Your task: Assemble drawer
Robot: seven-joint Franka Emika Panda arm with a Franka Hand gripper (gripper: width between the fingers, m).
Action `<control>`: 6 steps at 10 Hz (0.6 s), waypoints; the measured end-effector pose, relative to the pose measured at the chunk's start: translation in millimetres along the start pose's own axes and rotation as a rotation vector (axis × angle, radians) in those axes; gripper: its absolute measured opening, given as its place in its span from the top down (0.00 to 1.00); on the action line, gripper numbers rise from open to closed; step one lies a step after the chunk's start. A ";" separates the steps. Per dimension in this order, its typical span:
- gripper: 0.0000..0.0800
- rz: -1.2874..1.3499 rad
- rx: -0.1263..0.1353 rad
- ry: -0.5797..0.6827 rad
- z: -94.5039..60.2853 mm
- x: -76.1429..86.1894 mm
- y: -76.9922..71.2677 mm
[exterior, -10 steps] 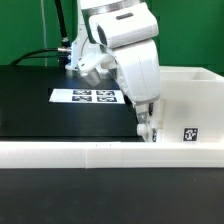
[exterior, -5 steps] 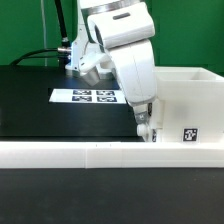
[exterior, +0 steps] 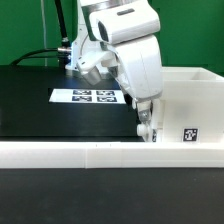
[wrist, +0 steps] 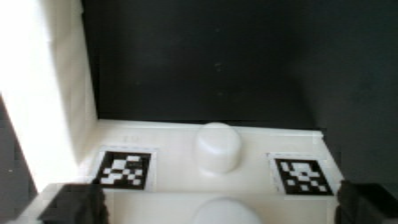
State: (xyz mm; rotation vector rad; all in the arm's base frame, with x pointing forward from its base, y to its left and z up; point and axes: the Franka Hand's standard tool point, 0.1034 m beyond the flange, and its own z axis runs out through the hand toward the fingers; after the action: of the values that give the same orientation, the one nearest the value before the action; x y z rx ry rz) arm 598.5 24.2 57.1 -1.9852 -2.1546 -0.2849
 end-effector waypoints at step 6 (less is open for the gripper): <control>0.19 0.075 -0.002 -0.040 2.5 11.1 2.3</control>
Offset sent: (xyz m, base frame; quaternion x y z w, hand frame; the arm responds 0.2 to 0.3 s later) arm 0.0189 0.0391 0.0072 -0.0239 -0.0236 0.0233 0.9992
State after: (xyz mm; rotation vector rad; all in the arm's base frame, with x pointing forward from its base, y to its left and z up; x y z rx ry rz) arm 599.9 35.7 57.7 -2.0849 -2.0977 -0.2384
